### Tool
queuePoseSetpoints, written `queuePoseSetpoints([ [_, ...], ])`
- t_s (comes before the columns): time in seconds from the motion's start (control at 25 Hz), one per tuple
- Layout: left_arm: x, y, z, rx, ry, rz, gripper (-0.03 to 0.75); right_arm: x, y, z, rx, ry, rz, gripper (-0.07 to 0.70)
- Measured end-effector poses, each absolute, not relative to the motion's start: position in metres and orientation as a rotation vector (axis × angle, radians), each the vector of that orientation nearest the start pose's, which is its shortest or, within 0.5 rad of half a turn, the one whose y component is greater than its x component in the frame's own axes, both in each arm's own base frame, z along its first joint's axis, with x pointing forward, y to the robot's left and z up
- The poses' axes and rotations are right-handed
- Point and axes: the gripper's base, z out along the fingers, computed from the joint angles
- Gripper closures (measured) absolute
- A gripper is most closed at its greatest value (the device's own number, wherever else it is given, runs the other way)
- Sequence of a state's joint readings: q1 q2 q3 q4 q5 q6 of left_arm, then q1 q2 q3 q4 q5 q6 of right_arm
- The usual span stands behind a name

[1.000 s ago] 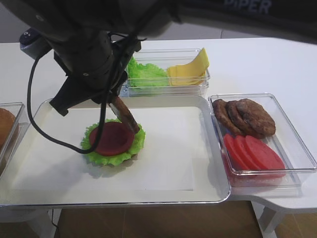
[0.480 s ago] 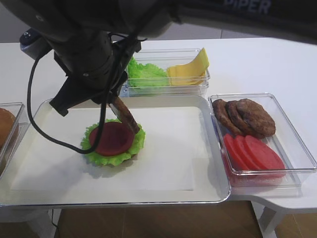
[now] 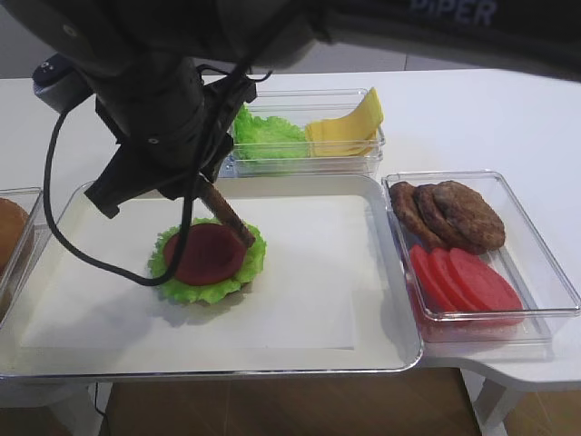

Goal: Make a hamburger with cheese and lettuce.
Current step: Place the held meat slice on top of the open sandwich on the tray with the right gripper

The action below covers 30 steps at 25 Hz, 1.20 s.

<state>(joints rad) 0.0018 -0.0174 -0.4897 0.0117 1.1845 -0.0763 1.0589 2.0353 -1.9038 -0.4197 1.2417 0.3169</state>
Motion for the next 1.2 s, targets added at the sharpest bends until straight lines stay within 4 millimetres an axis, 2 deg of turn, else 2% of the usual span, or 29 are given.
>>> queuePoseSetpoints([
  [1.2, -0.012, 0.001, 0.2646, -0.086, 2.159, -0.029, 0.334, 0.2398, 0.3694, 0.2833, -1.071, 2.498, -0.107, 0.412],
])
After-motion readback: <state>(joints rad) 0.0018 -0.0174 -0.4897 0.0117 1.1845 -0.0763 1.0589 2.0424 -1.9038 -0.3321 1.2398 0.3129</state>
